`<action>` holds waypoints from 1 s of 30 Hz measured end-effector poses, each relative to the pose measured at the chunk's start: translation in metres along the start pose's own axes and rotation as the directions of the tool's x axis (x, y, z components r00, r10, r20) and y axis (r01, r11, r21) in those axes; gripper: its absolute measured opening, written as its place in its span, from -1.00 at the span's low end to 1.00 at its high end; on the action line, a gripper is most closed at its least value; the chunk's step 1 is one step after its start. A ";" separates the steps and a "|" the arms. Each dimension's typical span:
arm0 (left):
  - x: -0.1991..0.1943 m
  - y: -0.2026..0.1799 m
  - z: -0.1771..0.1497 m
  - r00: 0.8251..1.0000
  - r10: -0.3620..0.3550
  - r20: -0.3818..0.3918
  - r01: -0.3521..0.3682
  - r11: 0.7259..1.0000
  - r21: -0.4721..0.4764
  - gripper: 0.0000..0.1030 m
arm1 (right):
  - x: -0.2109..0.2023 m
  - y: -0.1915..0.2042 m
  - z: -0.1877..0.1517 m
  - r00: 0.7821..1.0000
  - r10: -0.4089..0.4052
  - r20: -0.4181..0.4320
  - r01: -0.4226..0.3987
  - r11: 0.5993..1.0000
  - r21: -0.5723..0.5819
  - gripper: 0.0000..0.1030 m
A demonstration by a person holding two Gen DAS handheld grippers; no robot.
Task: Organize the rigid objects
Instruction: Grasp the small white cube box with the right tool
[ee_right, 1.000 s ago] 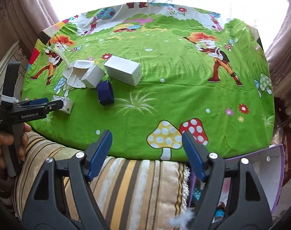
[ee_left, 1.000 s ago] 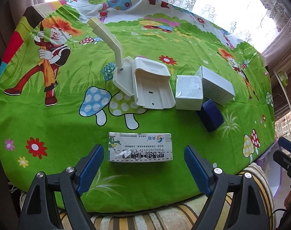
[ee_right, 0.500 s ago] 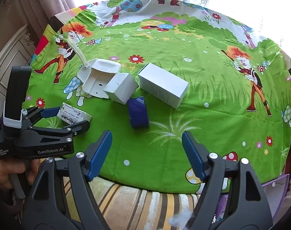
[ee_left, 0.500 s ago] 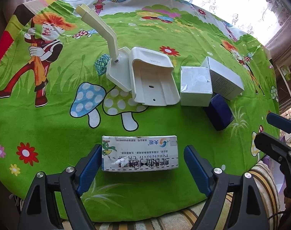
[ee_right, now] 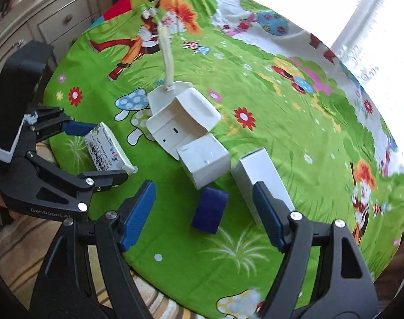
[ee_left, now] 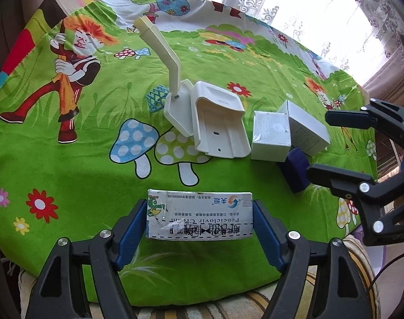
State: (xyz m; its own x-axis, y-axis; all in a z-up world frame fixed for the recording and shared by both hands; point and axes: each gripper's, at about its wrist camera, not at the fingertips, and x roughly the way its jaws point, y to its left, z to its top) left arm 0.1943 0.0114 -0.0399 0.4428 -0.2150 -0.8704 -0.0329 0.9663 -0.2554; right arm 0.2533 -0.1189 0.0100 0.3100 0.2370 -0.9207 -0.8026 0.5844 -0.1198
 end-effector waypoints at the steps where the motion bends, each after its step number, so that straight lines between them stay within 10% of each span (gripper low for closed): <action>1: -0.002 0.002 0.000 1.000 -0.003 0.010 0.003 1.000 -0.009 0.50 | 0.004 0.001 0.004 1.000 0.019 -0.012 -0.019 0.999 -0.035 0.51; 19: -0.001 0.015 -0.001 1.000 -0.026 0.009 0.026 0.997 -0.068 0.50 | 0.061 0.005 0.043 0.980 0.050 -0.192 -0.103 0.956 -0.275 0.51; 30: 0.001 0.014 0.000 1.000 -0.019 0.010 0.020 0.997 -0.072 0.50 | 0.073 0.004 0.037 0.979 0.068 -0.194 -0.116 0.962 -0.246 -0.03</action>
State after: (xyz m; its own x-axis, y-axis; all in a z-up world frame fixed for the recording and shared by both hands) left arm 0.1943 0.0250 -0.0448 0.4520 -0.2320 -0.8613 -0.0890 0.9490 -0.3024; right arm 0.2917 -0.0708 -0.0437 0.1497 0.1211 -0.9813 -0.9335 0.3444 -0.0999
